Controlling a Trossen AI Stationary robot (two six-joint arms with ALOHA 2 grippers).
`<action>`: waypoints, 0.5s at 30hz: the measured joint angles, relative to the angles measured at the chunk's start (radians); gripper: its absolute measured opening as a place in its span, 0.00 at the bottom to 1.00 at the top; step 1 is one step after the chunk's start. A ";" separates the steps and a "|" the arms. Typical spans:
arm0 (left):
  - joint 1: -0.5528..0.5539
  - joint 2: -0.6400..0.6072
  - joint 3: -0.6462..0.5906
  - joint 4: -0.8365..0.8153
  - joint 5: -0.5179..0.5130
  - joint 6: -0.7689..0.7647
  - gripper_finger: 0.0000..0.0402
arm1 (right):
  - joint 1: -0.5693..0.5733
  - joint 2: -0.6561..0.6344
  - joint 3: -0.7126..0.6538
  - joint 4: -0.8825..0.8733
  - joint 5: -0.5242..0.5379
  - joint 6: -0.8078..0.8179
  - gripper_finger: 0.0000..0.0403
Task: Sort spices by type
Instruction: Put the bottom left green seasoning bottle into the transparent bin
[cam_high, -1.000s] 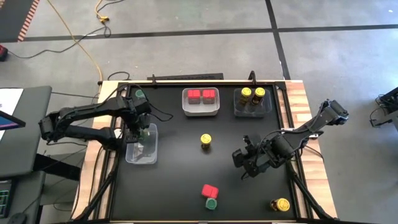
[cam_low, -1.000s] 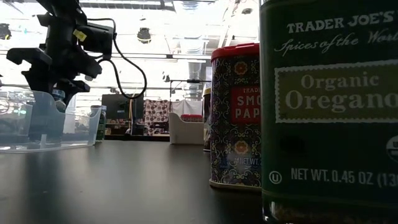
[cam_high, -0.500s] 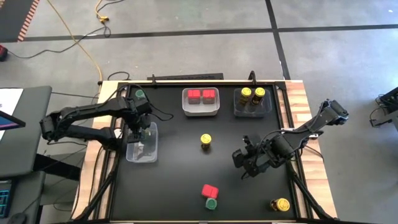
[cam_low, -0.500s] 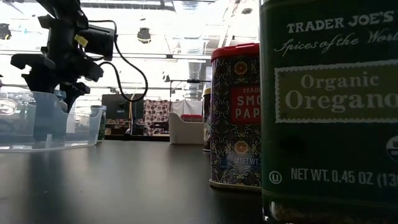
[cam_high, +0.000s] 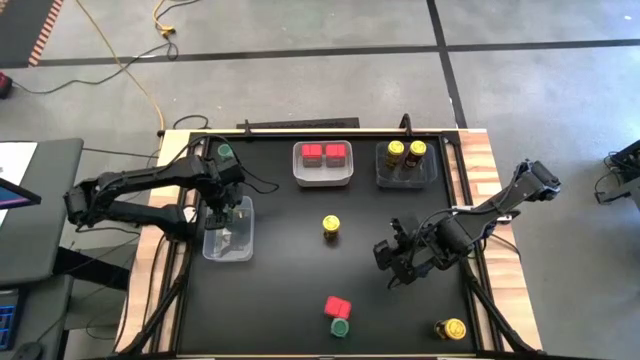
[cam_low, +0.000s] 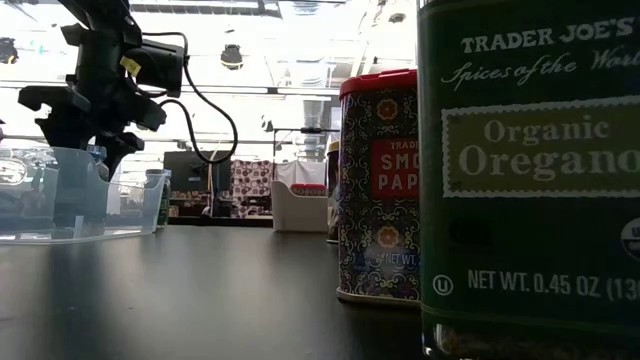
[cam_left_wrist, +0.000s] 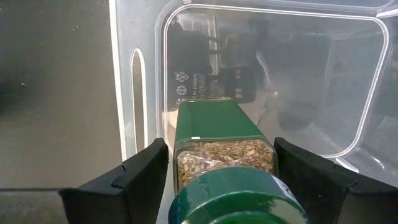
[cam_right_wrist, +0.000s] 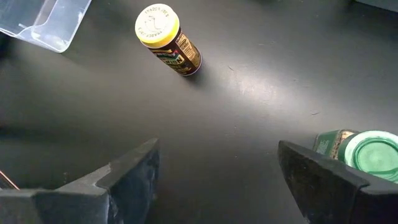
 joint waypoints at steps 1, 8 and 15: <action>0.000 0.000 0.000 0.000 0.000 0.000 0.68 | 0.000 0.000 0.000 0.000 0.000 0.000 0.87; 0.000 0.000 0.001 0.000 0.000 0.000 0.68 | 0.000 0.000 0.000 0.000 0.000 0.000 0.87; 0.000 0.000 0.001 0.000 -0.006 -0.001 0.68 | 0.000 0.000 0.000 0.000 0.000 0.002 0.87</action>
